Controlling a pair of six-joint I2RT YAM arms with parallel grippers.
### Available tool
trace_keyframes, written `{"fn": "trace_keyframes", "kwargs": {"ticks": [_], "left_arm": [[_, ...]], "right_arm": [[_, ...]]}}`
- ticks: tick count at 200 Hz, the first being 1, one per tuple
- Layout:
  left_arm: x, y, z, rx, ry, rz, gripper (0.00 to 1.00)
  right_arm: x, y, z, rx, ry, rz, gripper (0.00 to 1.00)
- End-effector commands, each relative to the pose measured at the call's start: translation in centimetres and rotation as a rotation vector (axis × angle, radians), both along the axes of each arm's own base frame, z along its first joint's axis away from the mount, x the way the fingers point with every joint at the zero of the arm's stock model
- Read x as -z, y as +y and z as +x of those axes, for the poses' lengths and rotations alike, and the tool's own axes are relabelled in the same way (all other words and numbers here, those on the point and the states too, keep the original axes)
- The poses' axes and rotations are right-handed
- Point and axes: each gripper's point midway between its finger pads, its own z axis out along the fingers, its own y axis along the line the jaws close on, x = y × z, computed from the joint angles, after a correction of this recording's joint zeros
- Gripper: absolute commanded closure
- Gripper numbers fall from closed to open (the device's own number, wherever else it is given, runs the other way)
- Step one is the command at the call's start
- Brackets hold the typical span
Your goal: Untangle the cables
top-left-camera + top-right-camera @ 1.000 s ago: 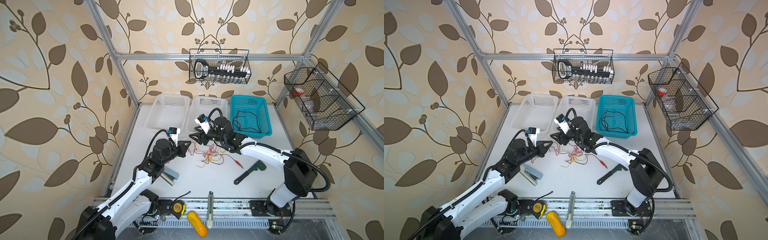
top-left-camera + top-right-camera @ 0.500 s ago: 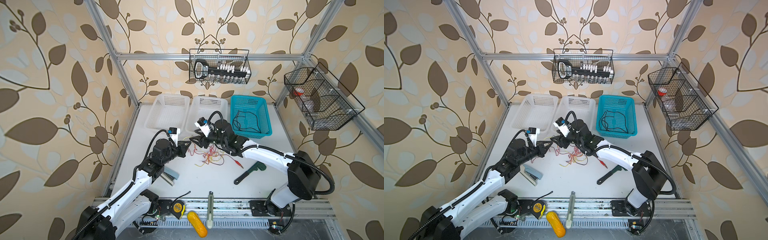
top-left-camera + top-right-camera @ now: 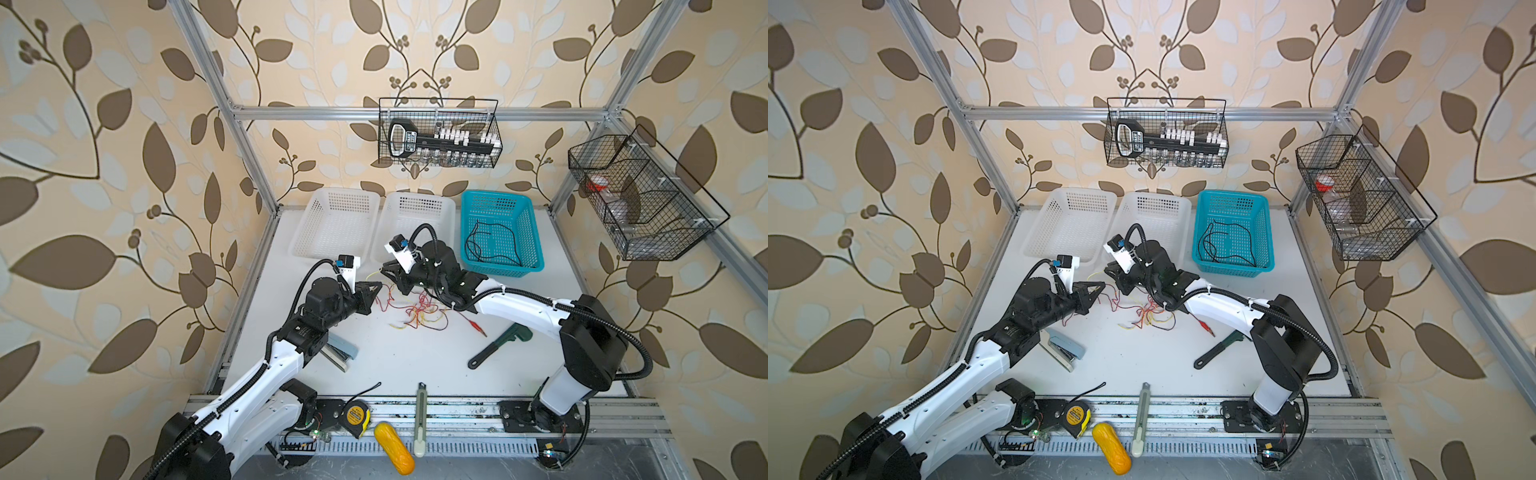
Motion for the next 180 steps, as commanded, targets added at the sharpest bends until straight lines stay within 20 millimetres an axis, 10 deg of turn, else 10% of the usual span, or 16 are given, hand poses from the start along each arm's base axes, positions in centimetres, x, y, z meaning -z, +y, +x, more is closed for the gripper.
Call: {"fn": "trace_keyframes", "kwargs": {"ticks": [1, 25, 126, 180], "left_arm": [[-3.0, 0.5, 0.5, -0.024, -0.094, -0.019, 1.00], [-2.3, 1.1, 0.8, -0.068, -0.072, -0.003, 1.00], [0.6, 3.6, 1.8, -0.227, 0.013, 0.044, 0.25], [-0.1, 3.4, 1.7, -0.215, -0.003, 0.035, 0.16]], "right_arm": [[-2.2, -0.6, 0.5, 0.047, -0.083, 0.022, 0.93], [-2.7, -2.1, 0.5, 0.101, -0.115, 0.011, 1.00], [-8.1, -10.9, 0.9, 0.500, -0.173, 0.091, 1.00], [-11.9, -13.8, 0.1, 0.508, -0.145, 0.219, 1.00]]}}
